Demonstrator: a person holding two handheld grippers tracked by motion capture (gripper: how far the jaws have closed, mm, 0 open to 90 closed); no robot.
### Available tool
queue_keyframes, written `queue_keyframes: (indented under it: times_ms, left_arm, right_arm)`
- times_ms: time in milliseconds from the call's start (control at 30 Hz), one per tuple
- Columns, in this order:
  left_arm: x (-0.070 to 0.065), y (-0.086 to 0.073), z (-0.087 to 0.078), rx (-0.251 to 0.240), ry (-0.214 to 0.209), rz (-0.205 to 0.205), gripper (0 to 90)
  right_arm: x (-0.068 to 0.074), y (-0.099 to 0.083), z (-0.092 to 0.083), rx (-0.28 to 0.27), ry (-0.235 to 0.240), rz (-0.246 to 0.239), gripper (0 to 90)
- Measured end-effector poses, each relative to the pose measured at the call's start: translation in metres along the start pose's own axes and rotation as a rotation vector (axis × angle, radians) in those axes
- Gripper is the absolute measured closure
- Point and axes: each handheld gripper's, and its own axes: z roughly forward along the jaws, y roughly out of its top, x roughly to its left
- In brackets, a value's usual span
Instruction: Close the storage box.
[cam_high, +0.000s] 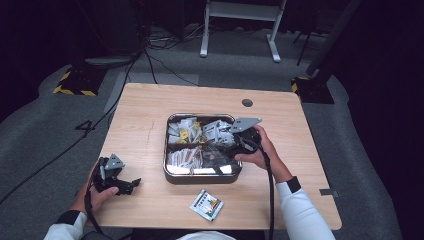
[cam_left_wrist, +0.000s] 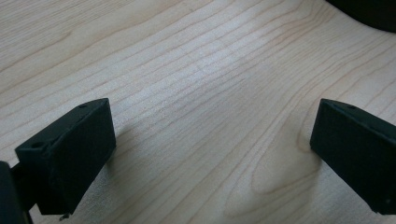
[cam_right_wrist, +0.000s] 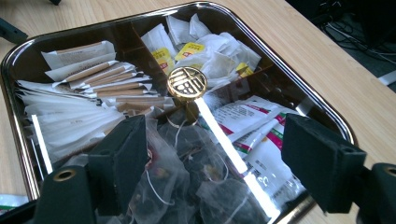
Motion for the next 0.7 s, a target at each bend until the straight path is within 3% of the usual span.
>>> queue_keyframes:
  times_ms: [700]
  left_arm:
    - [0.0, 0.0, 0.0, -0.001, 0.0, -0.001, 0.4]
  right_arm:
    - [0.0, -0.022, -0.025, 0.034, -0.05, -0.017, 21.8]
